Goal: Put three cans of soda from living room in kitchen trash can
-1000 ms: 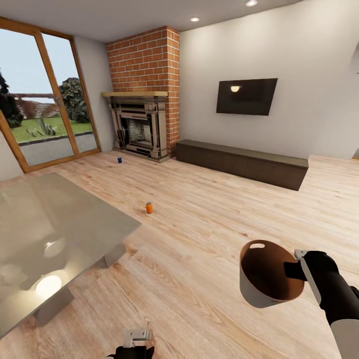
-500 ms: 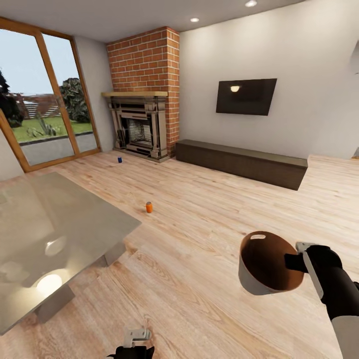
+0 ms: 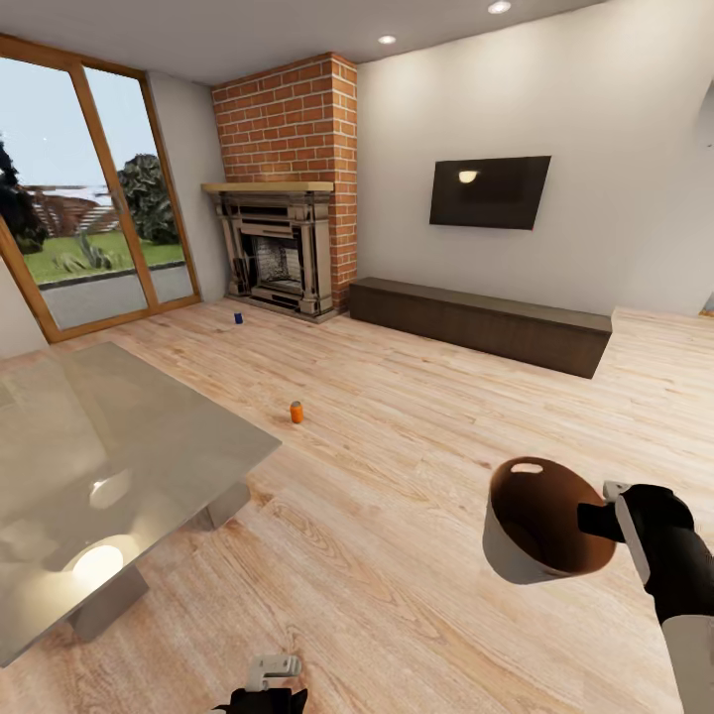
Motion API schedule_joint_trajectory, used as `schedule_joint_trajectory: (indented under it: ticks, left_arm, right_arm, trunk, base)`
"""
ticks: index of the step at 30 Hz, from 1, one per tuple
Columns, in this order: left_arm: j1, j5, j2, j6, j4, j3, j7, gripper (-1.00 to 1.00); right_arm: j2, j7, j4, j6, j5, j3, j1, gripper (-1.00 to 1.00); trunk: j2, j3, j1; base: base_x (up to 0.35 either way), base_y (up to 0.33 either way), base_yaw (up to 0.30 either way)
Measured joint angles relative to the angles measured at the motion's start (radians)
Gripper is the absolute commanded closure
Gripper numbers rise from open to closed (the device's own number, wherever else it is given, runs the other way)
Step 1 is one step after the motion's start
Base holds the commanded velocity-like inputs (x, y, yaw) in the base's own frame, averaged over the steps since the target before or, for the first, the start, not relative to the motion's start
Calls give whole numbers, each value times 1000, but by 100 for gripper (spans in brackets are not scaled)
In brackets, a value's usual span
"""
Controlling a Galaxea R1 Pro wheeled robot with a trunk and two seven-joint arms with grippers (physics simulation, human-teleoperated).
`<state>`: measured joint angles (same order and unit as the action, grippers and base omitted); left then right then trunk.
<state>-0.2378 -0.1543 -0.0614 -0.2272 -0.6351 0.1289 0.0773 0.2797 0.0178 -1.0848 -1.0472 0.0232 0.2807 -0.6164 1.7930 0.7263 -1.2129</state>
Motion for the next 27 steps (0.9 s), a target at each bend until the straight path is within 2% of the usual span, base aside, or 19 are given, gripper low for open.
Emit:
schedule_joint_trajectory:
  ticks: [3, 6, 8, 13, 19, 27]
  left_arm:
    - [0, 0, 0, 0, 0, 0, 0, -100]
    - [0, -1, 0, 0, 0, 0, -1, -100]
    - [0, 0, 0, 0, 0, 0, -1, -100]
    - [0, 1, 0, 0, 0, 0, -1, -100]
    - [0, 1, 0, 0, 0, -1, -2, -100]
    - [0, 1, 0, 0, 1, -2, -2, -100]
  right_arm:
    - [-4, -1, -5, 0, 38, -52, 0, 100]
    - [-11, 0, -8, 0, 40, -72, 1, 100]
    - [-14, 1, -9, 0, 32, -77, 1, 100]
    - [-19, -1, -10, 0, 58, -87, 3, 100]
    - [-30, 0, -9, 0, 44, -92, 3, 100]
    - [-31, 4, -10, 0, 53, -93, 6, 100]
  trunk:
    - [0, 0, 0]
    - [0, 0, 0]
    - [0, 0, 0]
    - [0, 0, 0]
    - [0, 0, 0]
    - [0, 0, 0]
  base:
    - [0, 0, 0]
    - [0, 0, 0]
    - [0, 0, 0]
    - [0, 0, 0]
    - [0, 0, 0]
    - [0, 0, 0]
